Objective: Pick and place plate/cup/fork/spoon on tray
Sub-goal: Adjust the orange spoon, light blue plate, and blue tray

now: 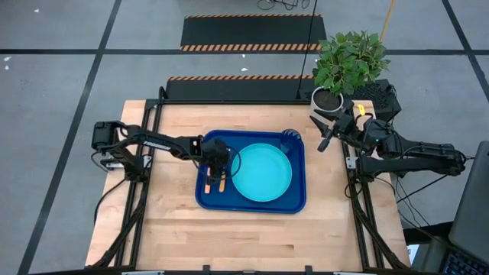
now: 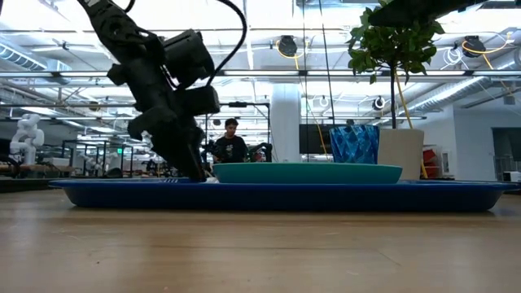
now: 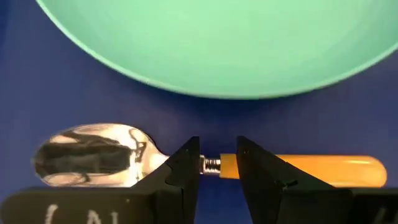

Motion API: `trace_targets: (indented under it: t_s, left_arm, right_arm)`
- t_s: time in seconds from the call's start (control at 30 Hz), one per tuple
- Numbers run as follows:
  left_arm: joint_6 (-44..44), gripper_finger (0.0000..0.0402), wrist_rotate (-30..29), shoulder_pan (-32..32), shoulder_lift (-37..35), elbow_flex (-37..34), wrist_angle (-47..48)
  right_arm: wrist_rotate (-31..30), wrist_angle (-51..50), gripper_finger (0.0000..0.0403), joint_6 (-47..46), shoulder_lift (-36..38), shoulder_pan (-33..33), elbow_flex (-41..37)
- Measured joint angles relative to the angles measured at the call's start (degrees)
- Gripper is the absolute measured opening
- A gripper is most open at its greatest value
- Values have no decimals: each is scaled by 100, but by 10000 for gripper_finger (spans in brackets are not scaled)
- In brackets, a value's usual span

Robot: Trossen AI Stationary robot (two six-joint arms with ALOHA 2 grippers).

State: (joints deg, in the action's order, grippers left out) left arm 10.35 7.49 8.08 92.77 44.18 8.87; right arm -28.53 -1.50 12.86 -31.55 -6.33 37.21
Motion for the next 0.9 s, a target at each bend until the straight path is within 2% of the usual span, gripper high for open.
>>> trace_targets:
  t_s: [0.37,0.9]
  left_arm:
    - [118,106,10,42,-11,2,-208]
    - [592,106,162,554,-11,2,-320]
  right_arm:
    - [2,0,106,4,0,0,0]
    - [2,0,106,2,0,0,0]
